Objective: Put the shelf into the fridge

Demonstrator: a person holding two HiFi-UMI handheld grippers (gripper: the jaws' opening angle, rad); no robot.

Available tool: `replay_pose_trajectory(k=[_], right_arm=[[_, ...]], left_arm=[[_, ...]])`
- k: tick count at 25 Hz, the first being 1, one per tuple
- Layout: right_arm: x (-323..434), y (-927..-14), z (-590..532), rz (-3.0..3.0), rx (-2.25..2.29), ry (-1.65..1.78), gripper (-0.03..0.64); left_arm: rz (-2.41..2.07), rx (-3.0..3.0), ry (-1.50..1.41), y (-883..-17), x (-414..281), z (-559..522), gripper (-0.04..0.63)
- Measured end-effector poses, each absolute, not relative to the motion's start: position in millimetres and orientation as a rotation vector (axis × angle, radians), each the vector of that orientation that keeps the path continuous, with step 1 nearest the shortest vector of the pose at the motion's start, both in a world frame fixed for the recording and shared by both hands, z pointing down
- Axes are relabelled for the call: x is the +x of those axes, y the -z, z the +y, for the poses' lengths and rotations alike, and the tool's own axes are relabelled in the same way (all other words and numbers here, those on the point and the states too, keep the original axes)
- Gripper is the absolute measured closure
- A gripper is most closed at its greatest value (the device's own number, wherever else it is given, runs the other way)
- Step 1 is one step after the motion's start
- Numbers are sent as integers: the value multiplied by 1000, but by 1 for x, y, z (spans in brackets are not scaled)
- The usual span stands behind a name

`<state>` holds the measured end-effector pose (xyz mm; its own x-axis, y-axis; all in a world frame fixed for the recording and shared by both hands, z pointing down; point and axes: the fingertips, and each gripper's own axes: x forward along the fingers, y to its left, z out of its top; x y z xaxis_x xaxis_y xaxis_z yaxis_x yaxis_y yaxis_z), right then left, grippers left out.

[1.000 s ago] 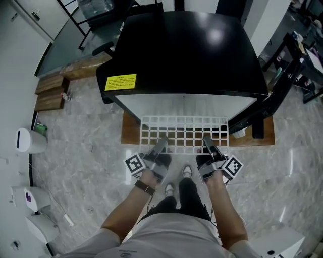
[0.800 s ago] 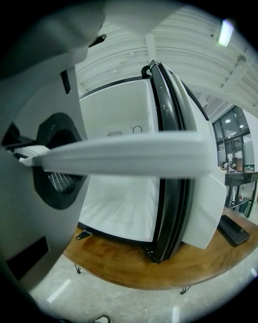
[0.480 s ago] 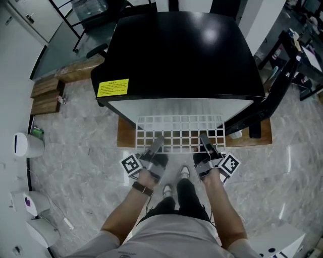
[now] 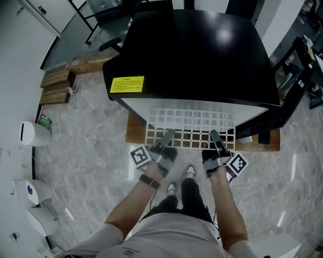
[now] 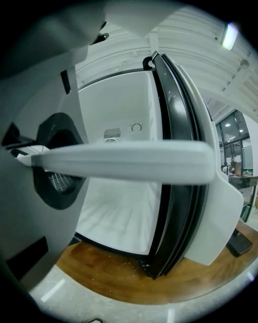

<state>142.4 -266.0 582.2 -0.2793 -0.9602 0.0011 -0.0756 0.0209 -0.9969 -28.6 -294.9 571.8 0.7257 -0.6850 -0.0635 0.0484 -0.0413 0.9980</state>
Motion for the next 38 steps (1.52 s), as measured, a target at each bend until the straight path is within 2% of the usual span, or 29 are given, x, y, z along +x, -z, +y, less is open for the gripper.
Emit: replay_pose_trajectory(k=[38], right_arm=[[161,-581,-353,1410,-1152,1281,571]], left_arm=[[-662,1497,769,-575,-17,-381,566]])
